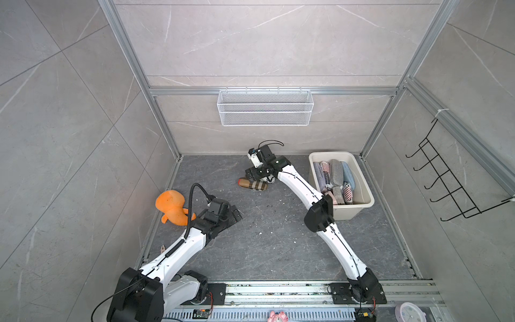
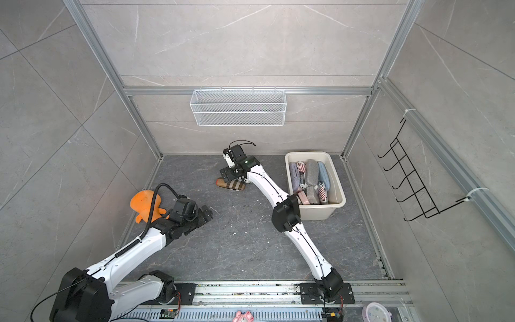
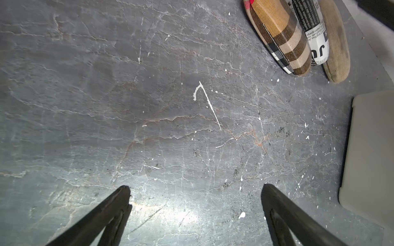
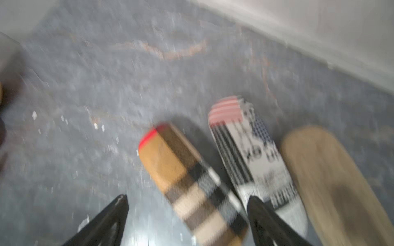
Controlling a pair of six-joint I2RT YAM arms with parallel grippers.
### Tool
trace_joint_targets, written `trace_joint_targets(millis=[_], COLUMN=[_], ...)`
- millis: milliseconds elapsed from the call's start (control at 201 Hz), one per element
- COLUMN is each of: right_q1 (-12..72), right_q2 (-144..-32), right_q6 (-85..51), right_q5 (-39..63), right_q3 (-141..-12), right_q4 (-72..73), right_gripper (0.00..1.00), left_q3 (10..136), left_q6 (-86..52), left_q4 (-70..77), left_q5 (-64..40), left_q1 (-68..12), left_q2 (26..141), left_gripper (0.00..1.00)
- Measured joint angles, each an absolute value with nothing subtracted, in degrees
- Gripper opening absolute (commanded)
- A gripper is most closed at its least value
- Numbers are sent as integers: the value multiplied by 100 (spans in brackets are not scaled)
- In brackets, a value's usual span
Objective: Put the glasses cases into the storage boxes
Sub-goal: Pick up the glasses case at the center of the board.
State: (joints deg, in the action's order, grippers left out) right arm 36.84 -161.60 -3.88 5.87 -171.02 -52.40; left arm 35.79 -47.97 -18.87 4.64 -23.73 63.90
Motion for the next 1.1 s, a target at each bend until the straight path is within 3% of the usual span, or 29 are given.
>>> trace_joint_targets(millis=[209, 449, 763, 882, 1097], right_q1=[3769, 3879, 3889, 3927, 3975], right_q2=[-16199, -16754, -16800, -16800, -16803], right_q6=[-292, -276, -165, -141, -235], right_q5=[543, 541, 362, 257, 73], right_q3=[-16435, -17771, -17362, -17181, -17185], right_q4=[-5487, -6005, -6080, -6121, -6147], right_gripper=[88, 88, 88, 85, 70], left_q3=[3721, 3795, 3804, 3804, 3804], left_q6=[-4727, -4689, -4663, -4663, -4663], left_q4=[-1977, -1979, -2012, -2023, -2045], left_q5=[381, 381, 384, 384, 386], left_q1=[-2373, -2373, -2368, -2368, -2368], left_q2=[6420, 6425, 6471, 6473, 6471], left_gripper=[98, 98, 98, 98, 98])
